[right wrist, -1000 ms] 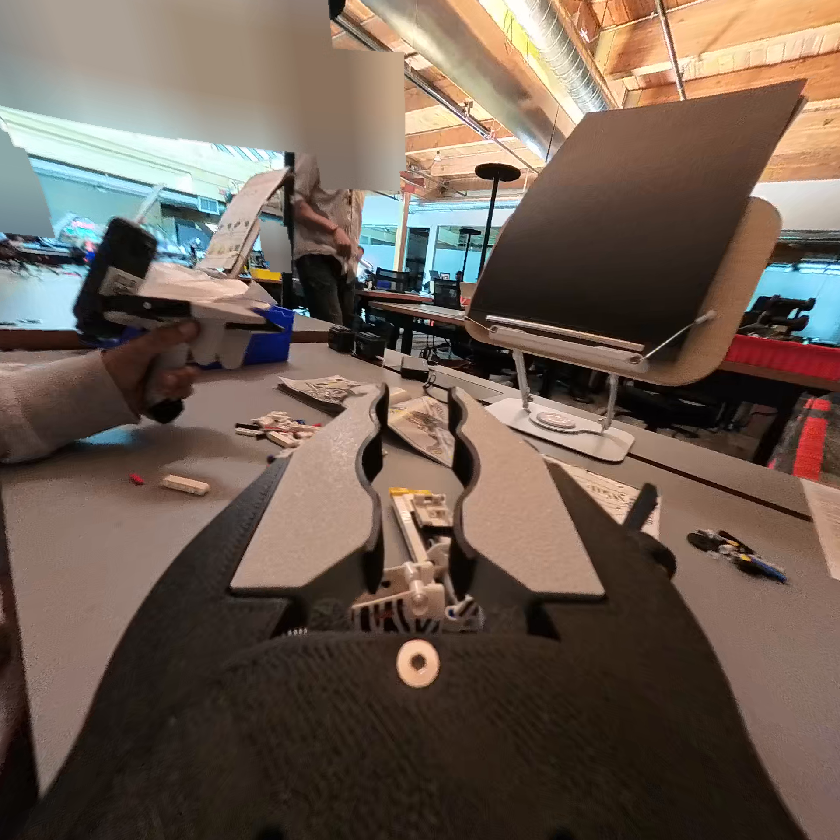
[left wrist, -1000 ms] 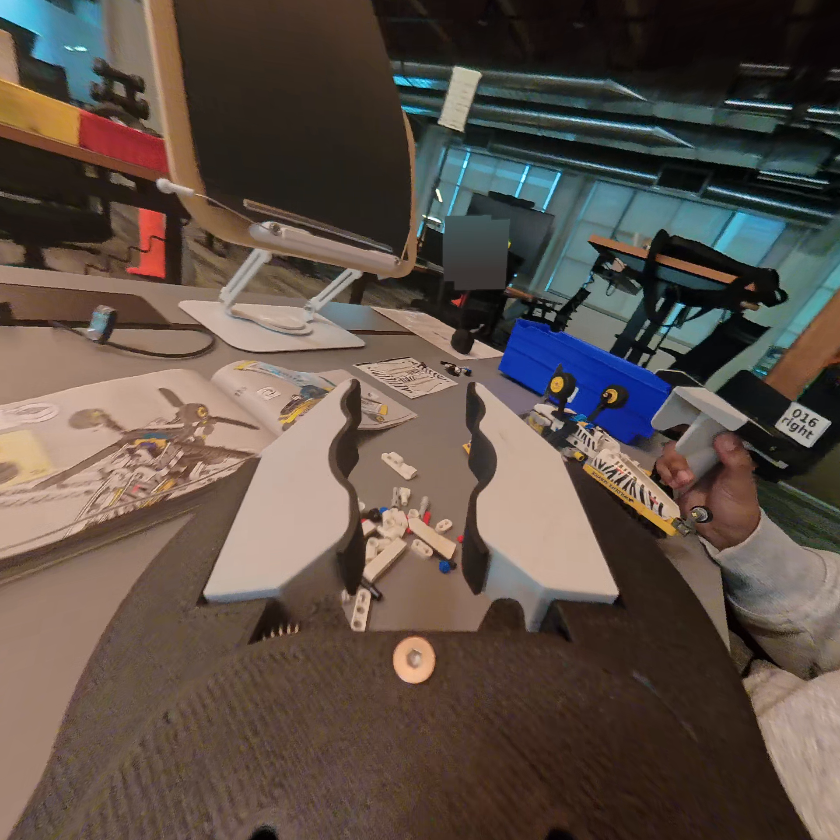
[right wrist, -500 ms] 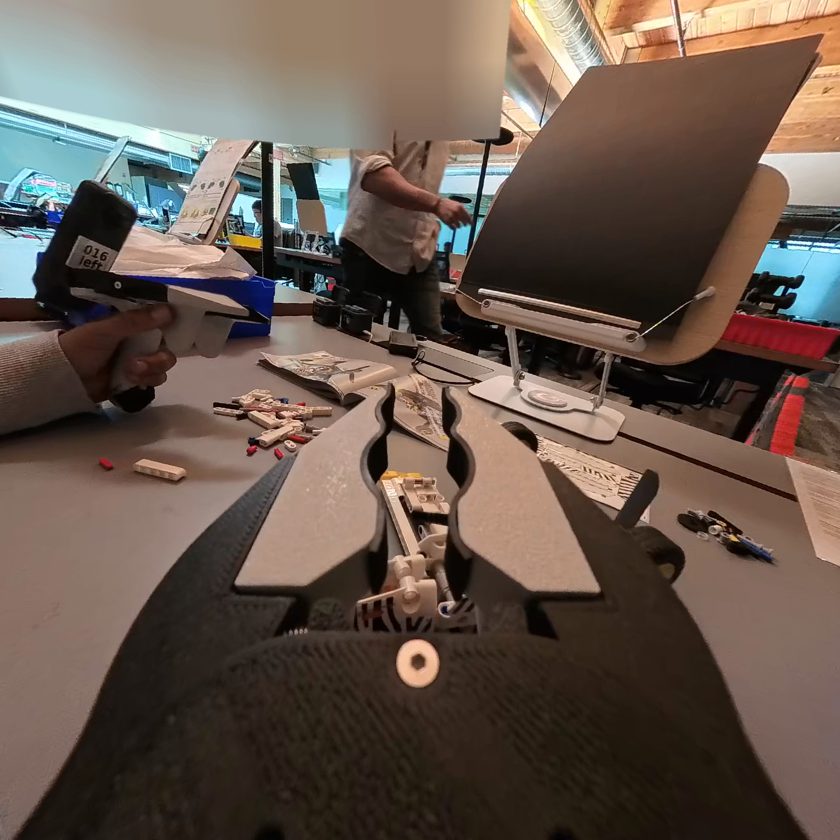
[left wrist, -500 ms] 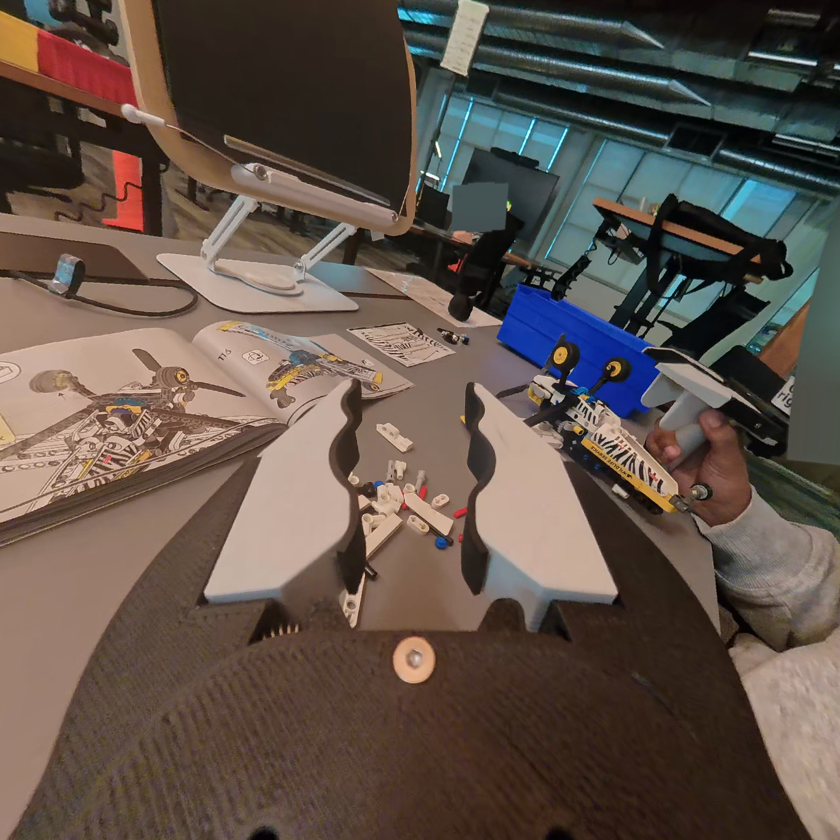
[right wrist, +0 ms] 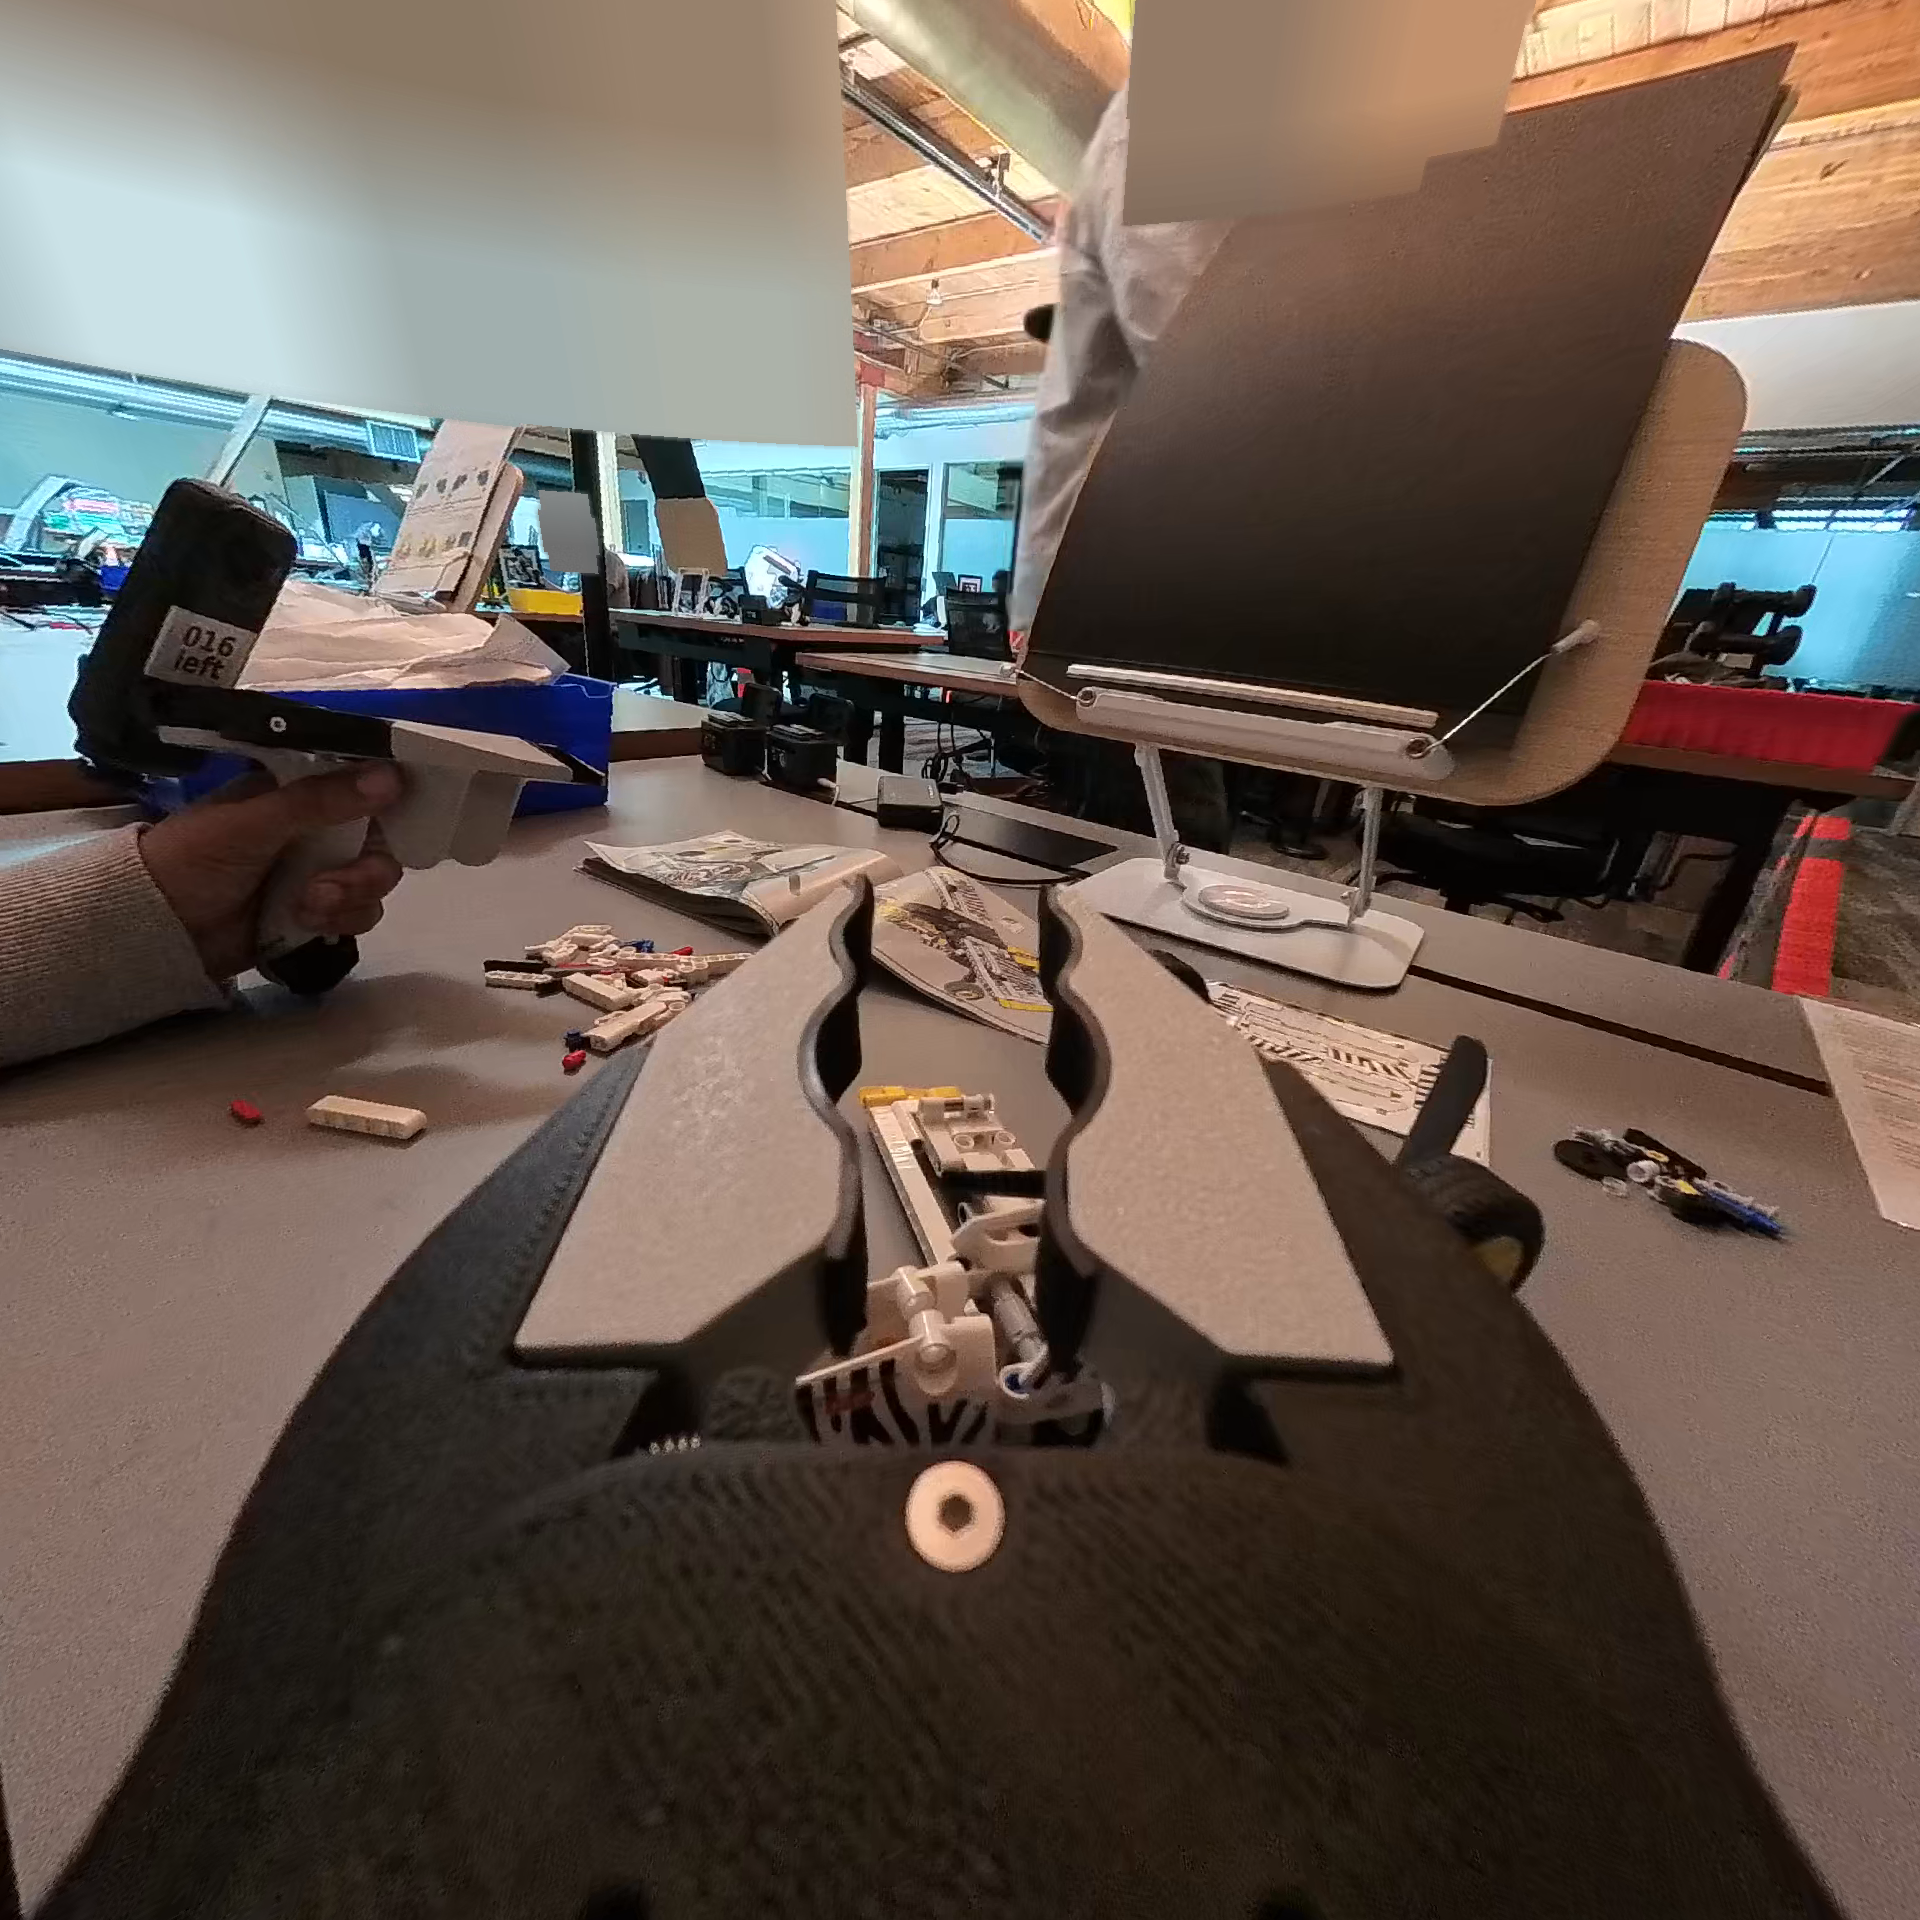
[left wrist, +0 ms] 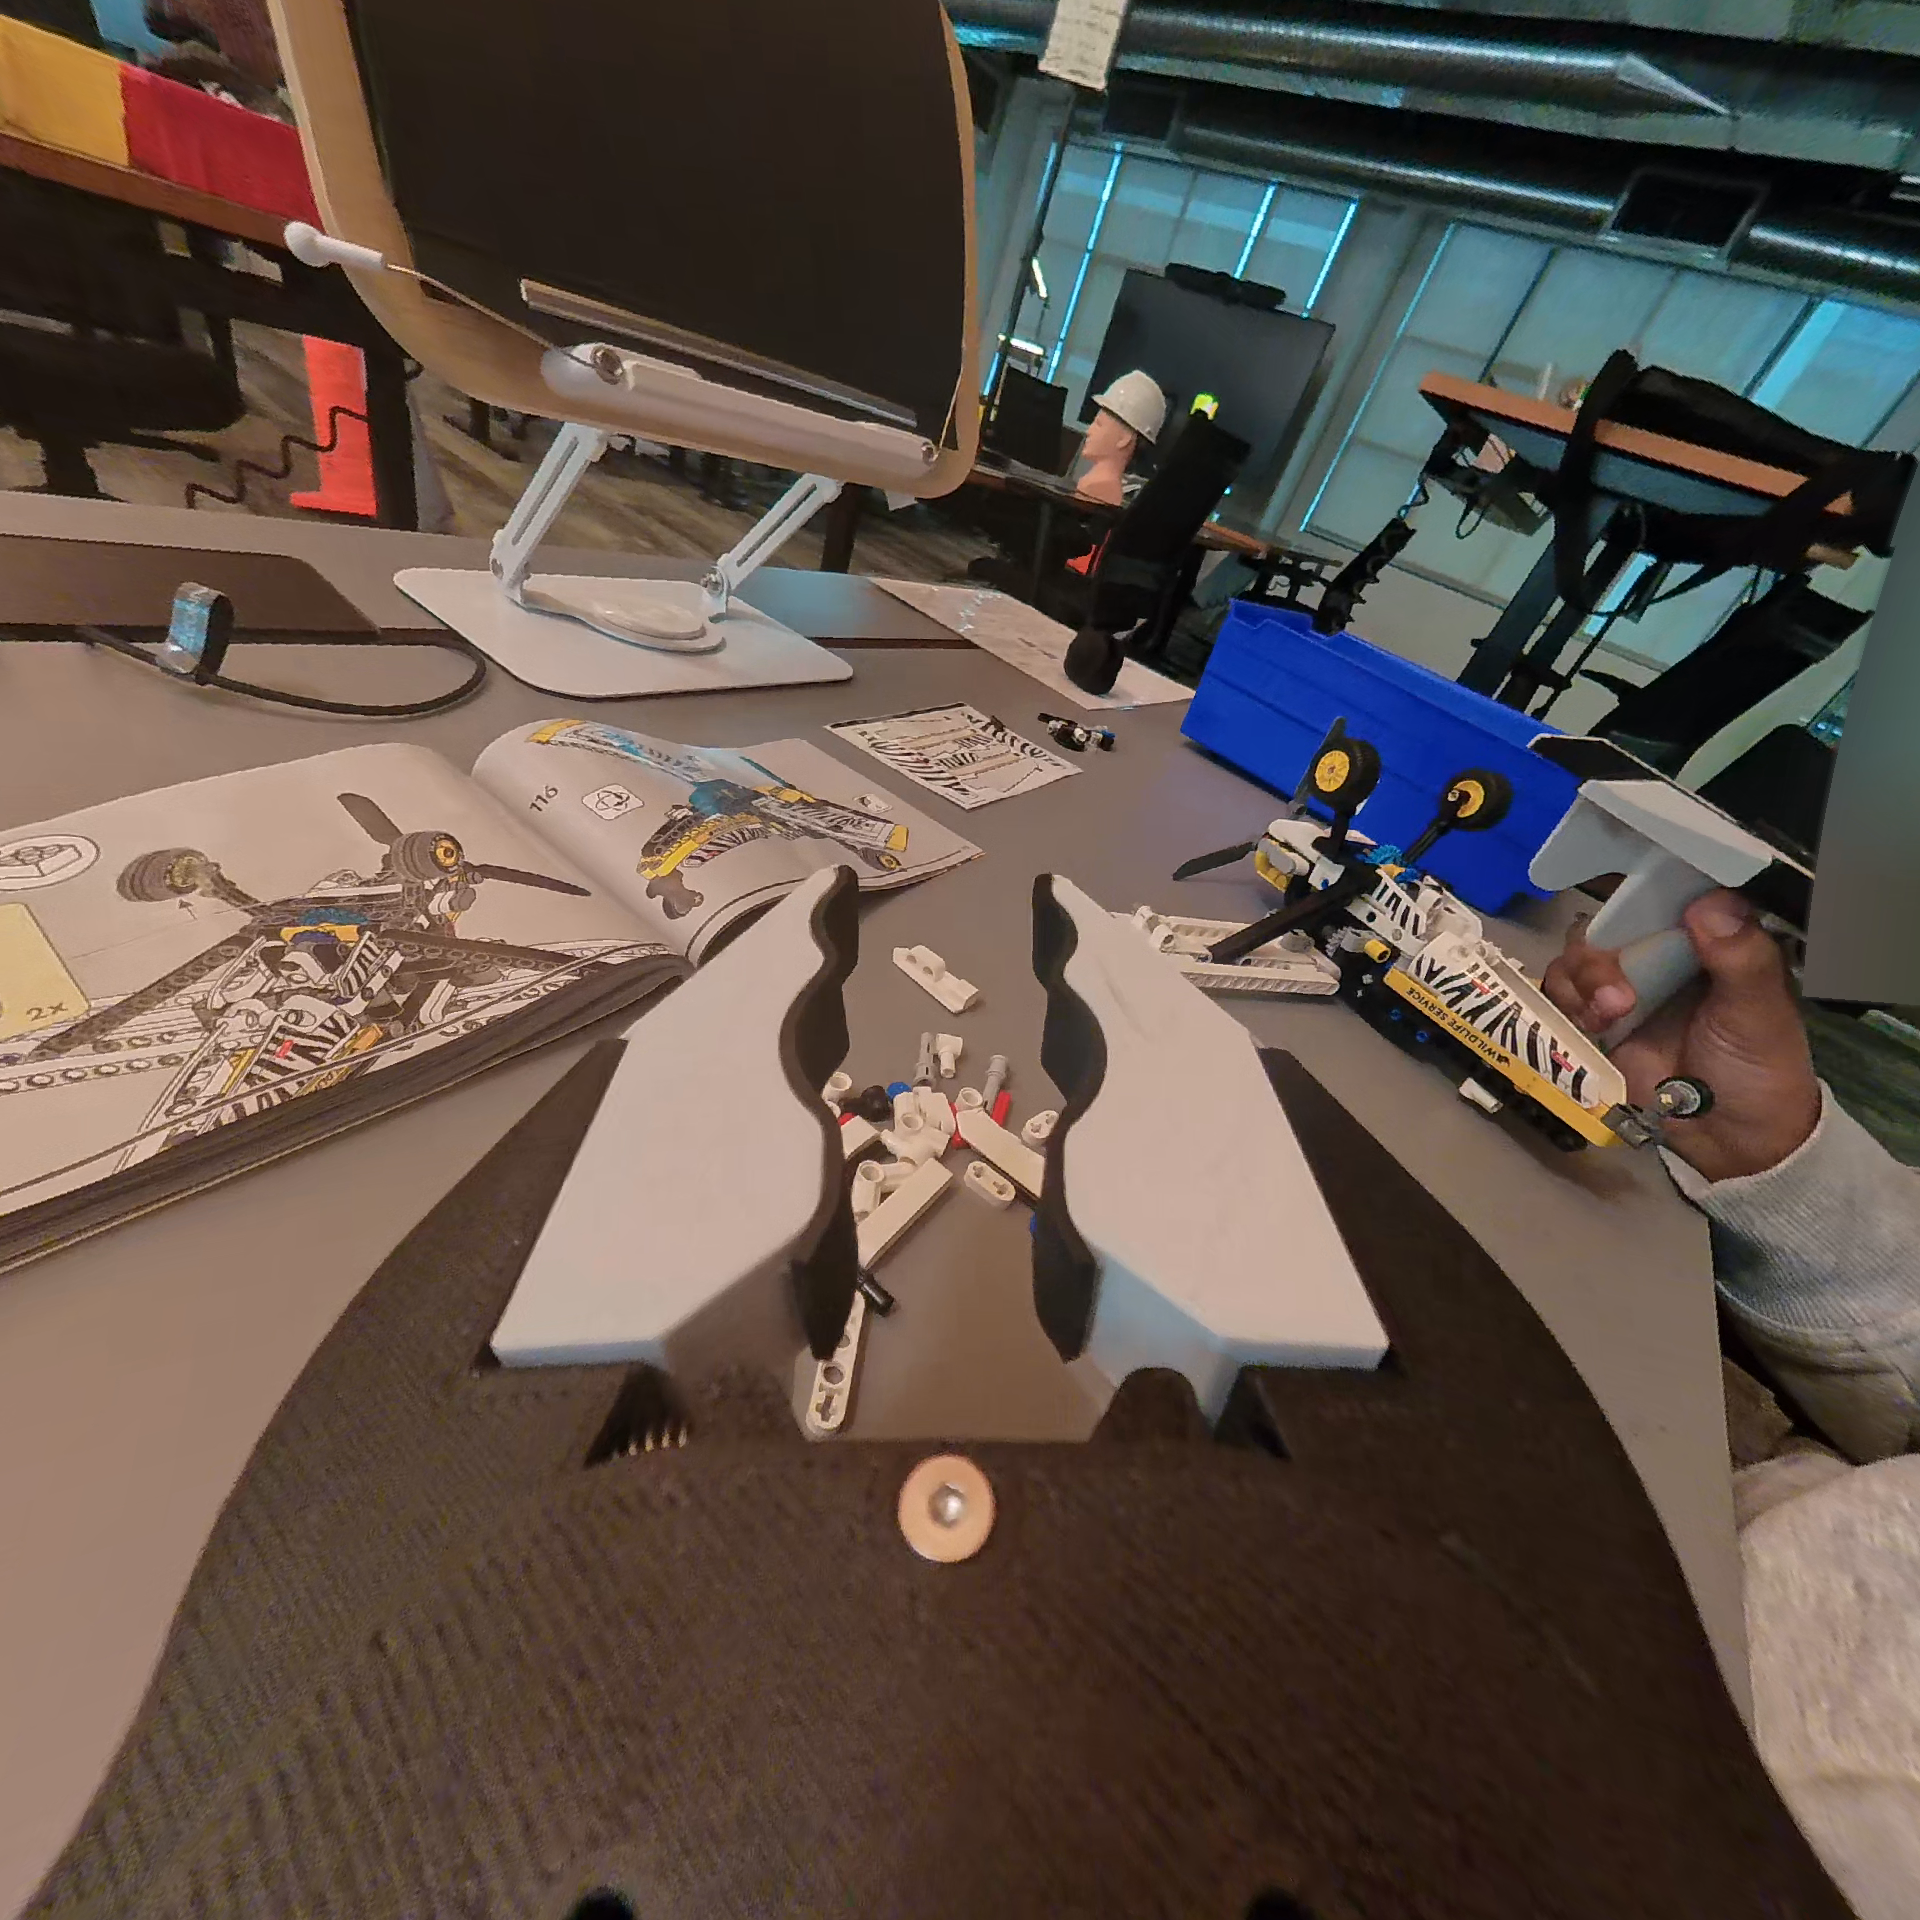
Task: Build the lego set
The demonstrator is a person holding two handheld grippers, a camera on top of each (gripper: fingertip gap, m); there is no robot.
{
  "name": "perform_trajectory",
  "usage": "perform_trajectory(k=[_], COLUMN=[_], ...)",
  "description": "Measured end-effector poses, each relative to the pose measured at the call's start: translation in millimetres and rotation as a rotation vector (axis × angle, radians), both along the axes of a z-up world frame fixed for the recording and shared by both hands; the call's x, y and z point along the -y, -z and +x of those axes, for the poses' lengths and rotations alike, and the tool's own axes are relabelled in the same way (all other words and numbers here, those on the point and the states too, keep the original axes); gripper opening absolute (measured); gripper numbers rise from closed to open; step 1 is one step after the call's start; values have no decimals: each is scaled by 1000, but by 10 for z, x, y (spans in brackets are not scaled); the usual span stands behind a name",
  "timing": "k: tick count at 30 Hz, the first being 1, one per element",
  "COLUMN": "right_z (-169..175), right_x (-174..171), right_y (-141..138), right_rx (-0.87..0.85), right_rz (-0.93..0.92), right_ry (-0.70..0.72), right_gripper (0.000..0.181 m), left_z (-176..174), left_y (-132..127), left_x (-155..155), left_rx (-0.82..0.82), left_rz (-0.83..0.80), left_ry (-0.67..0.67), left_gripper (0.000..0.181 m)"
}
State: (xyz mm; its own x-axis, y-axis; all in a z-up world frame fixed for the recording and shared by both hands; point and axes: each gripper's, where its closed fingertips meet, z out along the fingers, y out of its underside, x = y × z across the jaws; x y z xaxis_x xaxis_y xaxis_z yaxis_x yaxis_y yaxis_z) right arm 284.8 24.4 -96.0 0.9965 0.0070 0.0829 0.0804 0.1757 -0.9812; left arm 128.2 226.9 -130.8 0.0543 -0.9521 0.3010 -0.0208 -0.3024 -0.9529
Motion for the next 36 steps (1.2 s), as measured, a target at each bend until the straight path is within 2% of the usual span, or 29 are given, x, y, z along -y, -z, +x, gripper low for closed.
perform_trajectory(k=[17,21,26,32,36], right_z=[35,29,0,15,93], right_x=[-43,-23,53,263,349], right_y=[13,-12,-78,-217,-265], right_rx=[-1,-5,-19,-61,-124], right_rz=[-12,5,53,165,215], right_ry=[2,-5,-23,-35,-44], right_gripper=[30,29,27,24,24], left_z=[20,51,284,668,808], left_y=[44,-14,-132,6,3], left_x=[59,148,664,1380,1690], left_rx=[-29,-28,-26,-174,-158], left_rz=[18,21,-68,-5,-30], left_ry=[21,15,128,241,291], left_gripper=[33,37,43,47,47])
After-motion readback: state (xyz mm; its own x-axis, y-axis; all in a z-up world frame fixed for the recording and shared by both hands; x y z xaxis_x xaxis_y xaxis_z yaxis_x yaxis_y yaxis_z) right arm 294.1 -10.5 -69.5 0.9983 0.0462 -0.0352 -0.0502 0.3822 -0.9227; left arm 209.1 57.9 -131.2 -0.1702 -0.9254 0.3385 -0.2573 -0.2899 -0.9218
